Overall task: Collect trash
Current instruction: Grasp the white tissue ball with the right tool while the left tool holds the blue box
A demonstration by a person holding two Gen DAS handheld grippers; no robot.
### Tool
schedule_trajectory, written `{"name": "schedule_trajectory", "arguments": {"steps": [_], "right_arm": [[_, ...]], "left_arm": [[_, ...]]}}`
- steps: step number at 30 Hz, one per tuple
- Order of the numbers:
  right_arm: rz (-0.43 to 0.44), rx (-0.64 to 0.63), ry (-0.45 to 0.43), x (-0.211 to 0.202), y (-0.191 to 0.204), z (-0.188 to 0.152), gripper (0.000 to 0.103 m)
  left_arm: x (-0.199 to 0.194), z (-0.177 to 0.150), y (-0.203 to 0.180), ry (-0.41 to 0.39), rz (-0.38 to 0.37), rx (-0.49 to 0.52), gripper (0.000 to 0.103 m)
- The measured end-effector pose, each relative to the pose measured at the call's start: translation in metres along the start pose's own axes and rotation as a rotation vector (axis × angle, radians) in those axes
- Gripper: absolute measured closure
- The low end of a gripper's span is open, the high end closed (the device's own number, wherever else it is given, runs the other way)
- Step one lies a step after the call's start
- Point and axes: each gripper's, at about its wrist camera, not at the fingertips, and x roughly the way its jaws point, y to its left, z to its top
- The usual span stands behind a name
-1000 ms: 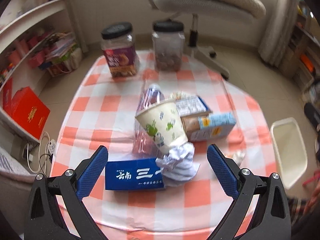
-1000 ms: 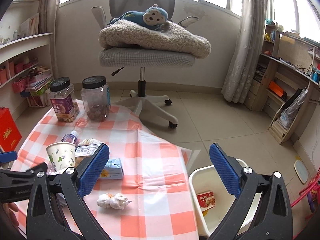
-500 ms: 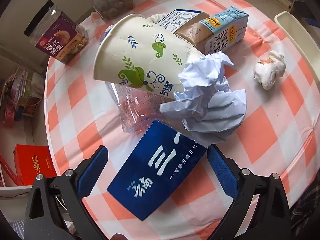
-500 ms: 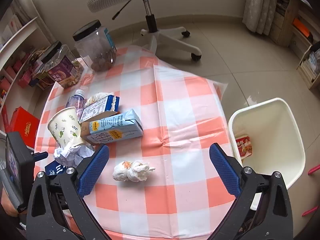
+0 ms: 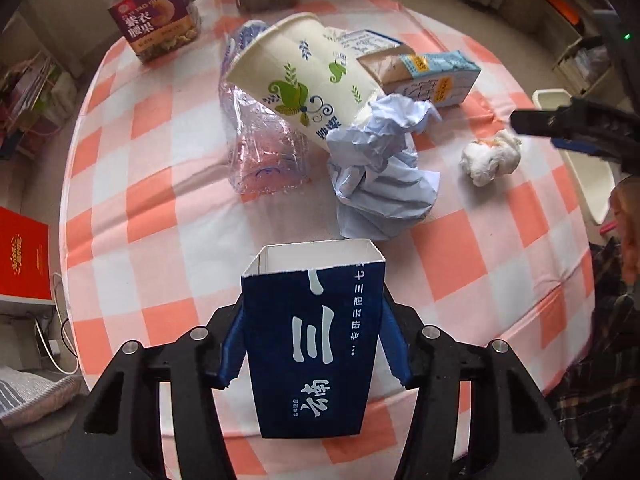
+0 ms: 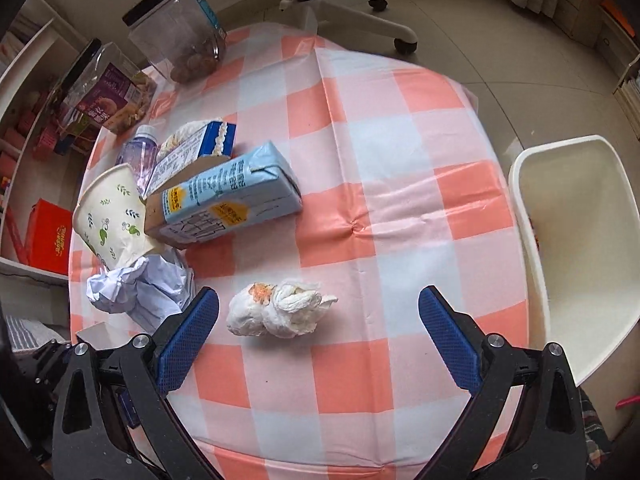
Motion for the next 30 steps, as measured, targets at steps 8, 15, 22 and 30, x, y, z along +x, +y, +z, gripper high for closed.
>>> {"name": "schedule_trajectory", "arguments": {"steps": [8, 15, 22, 30], "right_arm": [[0.015, 0.045, 0.058, 0.036, 0.016, -0.009, 0.023], [0.010, -0.093, -0.010, 0.030, 0.043, -0.012, 0.057], [0.115, -0.110, -0.101, -0.011, 0.042, -0.004, 0.057], [0.115, -0.108, -0.239, -0.058, 0.021, 0.003, 0.057]], "left_arm": [[-0.063, -0.004, 0.003, -0.228, -0.046, -0.129, 0.048], [-0.075, -0.005, 0.012, -0.310, -0.055, -0.182, 0.048], [-0.096, 0.000, 0.015, -0.422, -0.079, -0.237, 0.048], [-0.109, 0.009, -0.011, -0.519, -0.078, -0.200, 0.048]]}}
